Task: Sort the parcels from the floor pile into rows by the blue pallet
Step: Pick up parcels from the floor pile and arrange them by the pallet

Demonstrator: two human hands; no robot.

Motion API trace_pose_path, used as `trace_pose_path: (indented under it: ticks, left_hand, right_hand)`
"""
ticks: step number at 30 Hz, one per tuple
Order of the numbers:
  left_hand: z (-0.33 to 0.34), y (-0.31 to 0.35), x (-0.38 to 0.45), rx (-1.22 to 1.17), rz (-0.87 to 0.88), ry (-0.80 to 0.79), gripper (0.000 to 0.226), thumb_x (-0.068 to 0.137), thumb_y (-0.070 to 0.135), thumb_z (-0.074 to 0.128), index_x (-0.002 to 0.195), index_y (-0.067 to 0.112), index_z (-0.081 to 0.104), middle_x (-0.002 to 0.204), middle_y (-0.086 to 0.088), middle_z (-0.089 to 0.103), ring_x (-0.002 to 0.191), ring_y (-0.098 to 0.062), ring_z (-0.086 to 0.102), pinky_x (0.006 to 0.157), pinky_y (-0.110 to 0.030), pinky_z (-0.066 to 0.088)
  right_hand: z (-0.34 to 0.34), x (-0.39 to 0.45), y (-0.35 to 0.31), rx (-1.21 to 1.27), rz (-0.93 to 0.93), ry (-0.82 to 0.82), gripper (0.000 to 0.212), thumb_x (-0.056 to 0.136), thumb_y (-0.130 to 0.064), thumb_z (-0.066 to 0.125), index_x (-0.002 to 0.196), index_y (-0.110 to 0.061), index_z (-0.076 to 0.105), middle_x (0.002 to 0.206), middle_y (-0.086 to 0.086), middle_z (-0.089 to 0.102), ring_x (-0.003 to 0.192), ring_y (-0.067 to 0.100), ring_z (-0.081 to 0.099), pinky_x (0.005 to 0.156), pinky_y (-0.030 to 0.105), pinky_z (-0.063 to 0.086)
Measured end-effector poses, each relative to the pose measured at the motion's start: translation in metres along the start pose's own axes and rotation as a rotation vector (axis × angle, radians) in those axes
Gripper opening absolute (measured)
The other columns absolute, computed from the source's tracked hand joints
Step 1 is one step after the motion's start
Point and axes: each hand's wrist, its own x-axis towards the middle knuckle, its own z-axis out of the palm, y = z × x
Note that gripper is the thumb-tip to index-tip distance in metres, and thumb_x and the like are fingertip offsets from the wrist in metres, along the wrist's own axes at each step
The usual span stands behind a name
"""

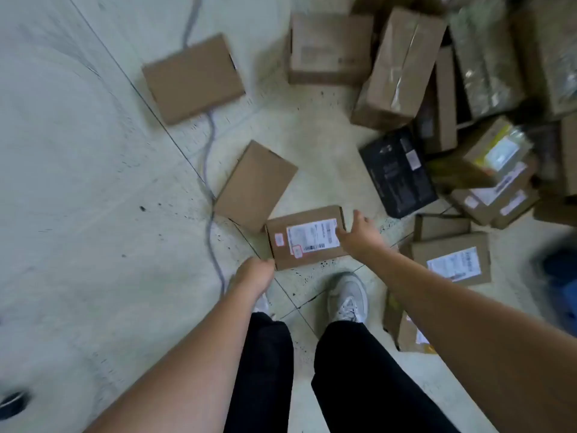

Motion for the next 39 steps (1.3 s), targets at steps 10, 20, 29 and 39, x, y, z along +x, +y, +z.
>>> trace_pose_path:
  ticks: [10,20,29,39]
  left_hand:
    - [0.071,0.008,-0.001,-0.279,-0.070,-0.055,0.040,0.064,0.031,0.056,0.102,0.019,0.062,0.116,-0.012,0.066,0.107,-0.031,0.061,0.099,-0.044,0.050]
    - [0.049,0.120,-0.242,0.222,0.183,0.012,0.047,0.053,0.043,0.051,0.088,0.013,0.062,0.105,-0.023,0.068,0.099,-0.039,0.066,0.081,-0.035,0.053]
    - [0.187,0.179,-0.353,0.156,0.337,0.098,0.012,0.082,0.028,0.056,0.085,0.017,0.059,0.101,-0.015,0.067,0.090,-0.032,0.067,0.086,-0.043,0.058]
    - [0.418,0.280,-0.439,-0.085,0.294,-0.113,0.026,0.097,0.012,0.058,0.122,0.007,0.051,0.127,-0.019,0.057,0.112,-0.033,0.061,0.071,-0.039,0.062]
  right_hand:
    - [0.038,-0.005,0.065,0.360,0.145,0.045,0.045,0.092,-0.026,0.051,0.135,-0.012,0.050,0.128,0.012,0.054,0.104,0.027,0.059,0.084,0.033,0.050]
    - [-0.151,-0.257,0.166,0.680,0.237,0.177,0.029,0.094,-0.022,0.046,0.115,-0.009,0.061,0.111,0.010,0.063,0.105,0.029,0.060,0.074,0.026,0.039]
    - [-0.165,-0.270,0.344,0.966,0.315,0.085,0.034,0.097,-0.035,0.047,0.109,-0.006,0.059,0.118,0.017,0.062,0.112,0.036,0.060,0.096,0.043,0.051]
    - [-0.268,-0.287,0.601,1.067,0.397,0.073,0.032,0.098,-0.026,0.050,0.115,0.001,0.053,0.102,0.017,0.061,0.095,0.034,0.067,0.082,0.043,0.059]
